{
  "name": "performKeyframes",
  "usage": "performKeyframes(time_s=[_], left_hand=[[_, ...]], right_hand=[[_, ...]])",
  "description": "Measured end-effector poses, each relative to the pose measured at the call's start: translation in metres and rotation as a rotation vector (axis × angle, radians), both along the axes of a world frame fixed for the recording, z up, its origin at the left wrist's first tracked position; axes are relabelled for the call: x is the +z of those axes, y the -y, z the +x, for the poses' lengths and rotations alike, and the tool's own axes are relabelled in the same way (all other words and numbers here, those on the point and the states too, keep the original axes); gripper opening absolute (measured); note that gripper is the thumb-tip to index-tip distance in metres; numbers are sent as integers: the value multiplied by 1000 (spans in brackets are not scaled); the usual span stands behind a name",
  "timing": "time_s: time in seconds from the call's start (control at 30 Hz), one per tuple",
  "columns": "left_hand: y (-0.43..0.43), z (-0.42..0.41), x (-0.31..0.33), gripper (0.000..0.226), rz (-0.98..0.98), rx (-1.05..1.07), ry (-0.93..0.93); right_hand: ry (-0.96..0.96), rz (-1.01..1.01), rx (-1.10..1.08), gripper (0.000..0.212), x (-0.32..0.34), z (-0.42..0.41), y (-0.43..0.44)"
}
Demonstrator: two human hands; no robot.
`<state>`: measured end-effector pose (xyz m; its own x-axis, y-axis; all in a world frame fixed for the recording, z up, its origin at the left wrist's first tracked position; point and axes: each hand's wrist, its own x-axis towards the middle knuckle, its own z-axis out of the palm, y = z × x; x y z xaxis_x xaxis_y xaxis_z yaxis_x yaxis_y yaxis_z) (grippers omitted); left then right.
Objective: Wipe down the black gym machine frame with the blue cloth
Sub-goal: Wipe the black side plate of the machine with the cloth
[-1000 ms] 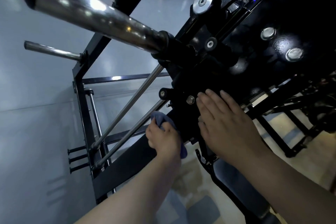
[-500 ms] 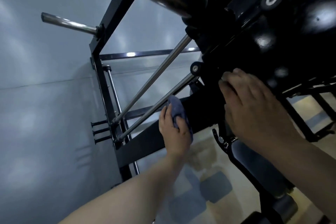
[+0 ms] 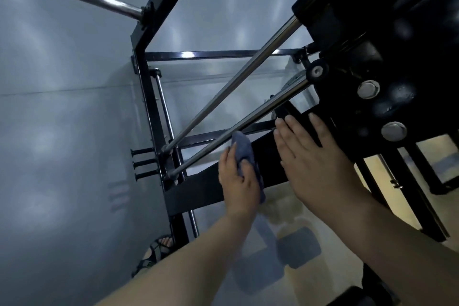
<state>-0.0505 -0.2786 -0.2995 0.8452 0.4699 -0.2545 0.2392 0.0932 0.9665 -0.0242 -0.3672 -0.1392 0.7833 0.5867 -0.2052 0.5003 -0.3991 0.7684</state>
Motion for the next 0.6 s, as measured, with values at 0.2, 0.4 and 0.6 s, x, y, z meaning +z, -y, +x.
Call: performKeyframes(time_s=[0.2,0.4,0.6], left_hand=[[-37,7,-72,43,-245,157,-388],[-28,10,-99,53,-404,256,-675],[13,-5,45,43,-263,74,-264]], right_hand=[[37,13,31,65,-11,4,5],[-20,22,0,64,-15,9,8],[-138,156,-14,63,18,11,5]])
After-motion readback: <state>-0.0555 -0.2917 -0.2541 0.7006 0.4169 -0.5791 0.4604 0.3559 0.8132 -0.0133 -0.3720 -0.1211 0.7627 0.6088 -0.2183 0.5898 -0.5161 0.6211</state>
